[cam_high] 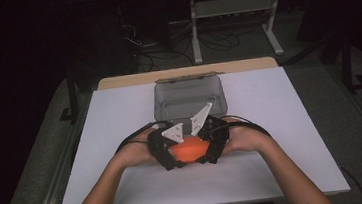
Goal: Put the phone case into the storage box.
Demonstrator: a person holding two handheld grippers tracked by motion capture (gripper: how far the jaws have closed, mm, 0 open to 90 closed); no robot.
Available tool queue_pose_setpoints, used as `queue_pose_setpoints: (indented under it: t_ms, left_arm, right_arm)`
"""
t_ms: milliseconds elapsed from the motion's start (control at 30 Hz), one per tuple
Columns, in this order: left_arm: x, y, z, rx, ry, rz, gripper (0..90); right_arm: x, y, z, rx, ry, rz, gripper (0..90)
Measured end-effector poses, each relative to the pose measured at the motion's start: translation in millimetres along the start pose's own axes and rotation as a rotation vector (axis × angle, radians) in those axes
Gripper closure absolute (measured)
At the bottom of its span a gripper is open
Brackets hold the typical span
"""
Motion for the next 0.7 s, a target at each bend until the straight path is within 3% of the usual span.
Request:
queue_pose_setpoints:
  t_ms: [233,700]
  left_arm:
    - [1.0,-2.4,0.1,-0.005,0.005,-0.011,15.7]
    - [3.7,-10.6,-2.5,-0.017,0.018,-0.084,15.7]
  right_arm:
    - [-1.6,-1.6,-4.5,-0.039,-0.01,0.02,0.2]
    - [-1.7,-20.8,-12.9,-0.078,-0.039,0.086,0.2]
Point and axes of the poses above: each handheld gripper's, and its own axes: z roughly forward along the jaws, y roughly out of its top, x roughly to its left, the point moved 9 cm from there along z, roughly forward along the jaws, and after that the axes turned 5 degrees about x, right-handed, at the moved point
